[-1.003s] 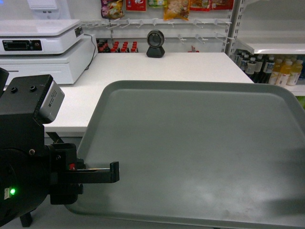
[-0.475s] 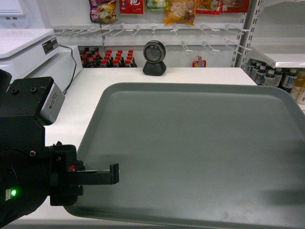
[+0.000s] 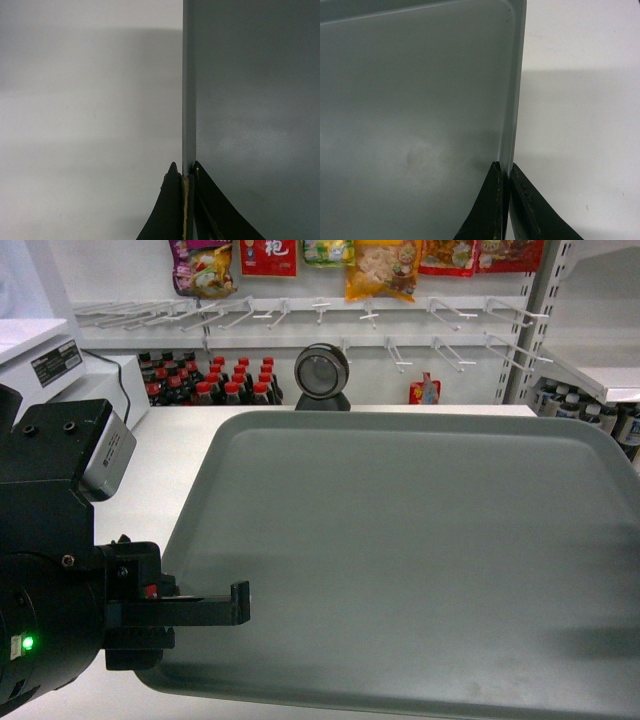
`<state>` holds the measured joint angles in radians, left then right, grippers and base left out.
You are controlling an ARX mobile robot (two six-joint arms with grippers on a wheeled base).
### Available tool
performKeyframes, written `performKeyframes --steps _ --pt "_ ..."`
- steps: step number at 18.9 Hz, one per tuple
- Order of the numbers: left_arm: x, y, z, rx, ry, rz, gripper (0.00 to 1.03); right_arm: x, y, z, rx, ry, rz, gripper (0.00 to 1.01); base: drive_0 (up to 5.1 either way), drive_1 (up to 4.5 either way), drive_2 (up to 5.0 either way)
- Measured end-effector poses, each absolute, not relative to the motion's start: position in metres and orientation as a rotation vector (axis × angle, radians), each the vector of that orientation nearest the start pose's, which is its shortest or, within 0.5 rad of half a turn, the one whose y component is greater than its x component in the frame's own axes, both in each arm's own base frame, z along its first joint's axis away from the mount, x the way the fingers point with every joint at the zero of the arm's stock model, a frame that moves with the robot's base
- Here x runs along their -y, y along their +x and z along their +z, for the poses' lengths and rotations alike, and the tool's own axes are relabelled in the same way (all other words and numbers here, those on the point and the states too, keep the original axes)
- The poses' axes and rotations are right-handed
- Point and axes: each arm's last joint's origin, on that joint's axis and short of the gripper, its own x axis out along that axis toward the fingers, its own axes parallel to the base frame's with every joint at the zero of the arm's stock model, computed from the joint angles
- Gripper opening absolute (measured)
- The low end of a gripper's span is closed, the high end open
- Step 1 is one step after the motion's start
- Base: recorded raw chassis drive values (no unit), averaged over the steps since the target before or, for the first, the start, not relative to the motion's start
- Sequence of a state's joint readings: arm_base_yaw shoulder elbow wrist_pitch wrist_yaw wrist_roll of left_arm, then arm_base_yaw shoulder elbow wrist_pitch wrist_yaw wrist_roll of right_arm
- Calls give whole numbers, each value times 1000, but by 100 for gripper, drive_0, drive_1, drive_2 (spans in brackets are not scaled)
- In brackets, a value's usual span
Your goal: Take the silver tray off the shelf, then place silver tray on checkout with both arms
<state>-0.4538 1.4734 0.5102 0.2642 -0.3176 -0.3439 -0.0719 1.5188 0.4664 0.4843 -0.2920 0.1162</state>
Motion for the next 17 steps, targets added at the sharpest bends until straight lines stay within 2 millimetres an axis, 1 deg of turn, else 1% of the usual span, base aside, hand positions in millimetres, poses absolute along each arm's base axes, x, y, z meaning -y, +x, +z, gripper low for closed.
performKeyframes --steps 3,6,8,10,11,14,17 --pt "105 235 139 -652 -72 -19 3 10 261 134 -565 214 182 3 -15 411 -441" --pt "104 235 138 -659 -66 -7 3 10 261 133 -573 216 182 3 0 0 0" --pt "105 241 137 -635 -81 85 3 9 265 134 -572 206 247 3 0 0 0" --pt "94 258 129 -655 -114 107 3 5 285 131 -605 178 356 3 0 0 0" --pt "84 276 125 -684 -138 111 3 0 305 126 -620 163 387 3 0 0 0" --pt "67 314 115 -707 -160 72 3 -11 347 113 -685 209 415 3 0 0 0" --pt "59 347 97 -763 -149 73 3 -26 385 96 -733 213 400 3 0 0 0"
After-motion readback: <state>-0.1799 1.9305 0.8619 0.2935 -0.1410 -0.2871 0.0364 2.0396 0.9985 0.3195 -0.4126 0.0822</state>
